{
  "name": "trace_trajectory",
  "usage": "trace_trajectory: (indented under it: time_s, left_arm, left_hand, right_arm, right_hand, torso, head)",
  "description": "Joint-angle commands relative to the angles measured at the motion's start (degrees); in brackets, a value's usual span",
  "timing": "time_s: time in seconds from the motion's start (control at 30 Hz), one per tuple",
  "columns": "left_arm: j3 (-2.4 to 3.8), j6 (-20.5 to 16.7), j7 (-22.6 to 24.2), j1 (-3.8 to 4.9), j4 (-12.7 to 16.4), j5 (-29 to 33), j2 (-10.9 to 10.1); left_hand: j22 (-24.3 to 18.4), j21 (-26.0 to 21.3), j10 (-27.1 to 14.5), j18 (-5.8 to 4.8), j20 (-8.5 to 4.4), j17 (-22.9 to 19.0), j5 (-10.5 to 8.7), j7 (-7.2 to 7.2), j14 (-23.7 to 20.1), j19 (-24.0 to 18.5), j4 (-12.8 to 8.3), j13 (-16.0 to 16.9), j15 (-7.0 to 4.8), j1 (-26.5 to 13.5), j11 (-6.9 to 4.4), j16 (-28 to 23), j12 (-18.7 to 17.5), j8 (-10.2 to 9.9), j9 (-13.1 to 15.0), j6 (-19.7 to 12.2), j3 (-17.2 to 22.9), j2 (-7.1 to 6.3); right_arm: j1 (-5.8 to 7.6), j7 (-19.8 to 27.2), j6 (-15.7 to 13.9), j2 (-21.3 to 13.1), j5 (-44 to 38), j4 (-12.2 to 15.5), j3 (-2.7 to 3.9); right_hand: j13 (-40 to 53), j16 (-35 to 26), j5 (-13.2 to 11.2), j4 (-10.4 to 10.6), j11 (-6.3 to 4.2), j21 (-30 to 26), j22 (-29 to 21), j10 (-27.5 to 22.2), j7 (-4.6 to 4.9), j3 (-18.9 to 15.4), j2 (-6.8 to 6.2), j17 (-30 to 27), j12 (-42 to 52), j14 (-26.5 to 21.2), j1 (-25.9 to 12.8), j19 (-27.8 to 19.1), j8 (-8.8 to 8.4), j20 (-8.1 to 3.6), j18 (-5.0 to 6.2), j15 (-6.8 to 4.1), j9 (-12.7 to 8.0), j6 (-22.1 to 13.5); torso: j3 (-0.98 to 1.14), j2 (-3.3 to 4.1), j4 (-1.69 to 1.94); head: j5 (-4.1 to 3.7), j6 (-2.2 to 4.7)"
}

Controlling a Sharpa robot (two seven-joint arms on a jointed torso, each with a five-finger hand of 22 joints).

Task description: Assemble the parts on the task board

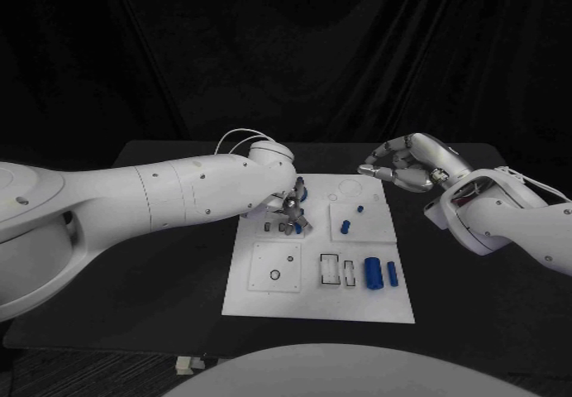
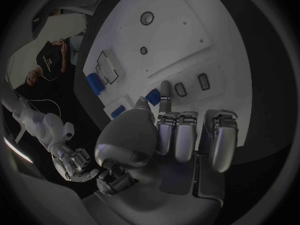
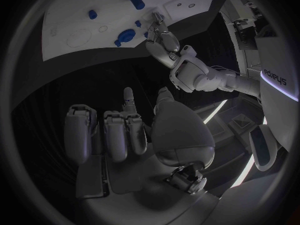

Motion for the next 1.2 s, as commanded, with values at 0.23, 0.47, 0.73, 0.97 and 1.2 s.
trace_trajectory:
  time_s: [0.23,0.47,0.73,0.97,1.2]
  left_arm:
    - [0.04,0.61,0.91,-0.18,-0.24,0.32,0.1]
    - [0.04,0.45,0.95,-0.2,-0.2,0.32,0.12]
    - [0.04,-0.31,0.97,-0.21,0.08,0.32,-0.06]
    - [0.05,-1.66,0.39,-0.21,0.98,0.32,-1.14]
    - [0.05,-3.56,-0.67,-0.13,2.42,0.32,-2.94]
  left_hand:
    - [14.04,-0.31,6.07,-0.08,-0.39,15.07,0.61,-0.38,6.16,5.14,-0.88,14.9,-0.56,2.71,-0.63,0.15,-0.07,-1.04,1.1,0.09,1.96,-0.17]
    - [14.06,-0.31,6.07,-0.09,-0.47,15.07,0.93,-0.51,6.16,5.16,-1.42,14.9,-0.65,3.78,-0.74,0.15,-0.07,-1.35,1.57,0.17,3.08,-0.53]
    - [14.06,-0.32,6.07,-0.08,-0.59,15.07,1.73,-0.66,6.16,5.15,-2.1,14.9,-0.78,4.95,-0.89,0.15,-0.07,-1.73,2.15,0.22,4.37,-1.17]
    - [14.03,-0.35,6.07,-0.07,-0.74,15.07,2.48,-0.84,6.16,5.14,-2.81,14.9,-0.95,6.2,-1.06,0.15,-0.07,-2.08,2.7,0.35,5.76,-1.77]
    - [14.08,-0.34,6.07,-0.09,-0.94,15.07,4.02,-0.99,6.16,5.18,-3.5,14.9,-1.16,7.53,-1.26,0.15,-0.07,-2.49,3.28,0.49,7.37,-2.53]
  right_arm:
    - [-0.24,-1.25,0.47,-0.05,-0.34,-0.08,0.04]
    - [-0.28,-1.37,0.56,-0.09,-0.34,-0.08,0.04]
    - [-0.31,-1.51,0.68,-0.07,-0.34,-0.07,0.04]
    - [-0.33,-1.66,0.8,-0.16,-0.34,-0.06,0.04]
    - [-0.39,-1.75,0.91,-0.16,-0.34,-0.13,0.04]
  right_hand:
    - [15.09,0.17,1.21,0.0,0.51,-0.43,12.17,5.98,0.3,-0.71,0.92,15.1,0.2,6.1,0.3,1.56,-0.17,0.45,0.84,0.48,-0.11,0.3]
    - [15.09,0.17,1.48,-0.01,0.49,-0.56,12.13,5.98,0.28,-0.81,1.06,15.1,0.2,6.1,0.32,1.49,-0.12,0.45,0.88,0.47,-0.1,0.42]
    - [15.09,0.17,1.8,-0.04,0.46,-0.76,12.06,5.98,0.24,-0.94,1.22,15.1,0.2,6.1,0.41,1.39,-0.05,0.44,0.93,0.45,-0.08,0.61]
    - [15.09,0.17,2.04,-0.09,0.43,-0.87,12.02,5.98,0.21,-1.02,1.3,15.1,0.2,6.1,0.6,1.33,-0.01,0.43,0.96,0.43,-0.08,0.72]
    - [15.09,0.17,2.15,-0.15,0.42,-0.93,12.0,5.98,0.19,-1.07,1.33,15.1,0.2,6.1,0.82,1.3,0.01,0.42,0.97,0.41,-0.08,0.78]
  torso:
    - [0.0,-0.02,-0.02]
    - [0.01,-0.08,0.0]
    - [0.0,-0.03,-0.01]
    - [-0.02,-0.03,0.01]
    - [-0.04,-0.07,0.01]
  head:
    - [0.03,-0.01]
    - [0.12,-0.01]
    - [0.23,-0.01]
    - [0.37,-0.01]
    - [0.55,-0.01]
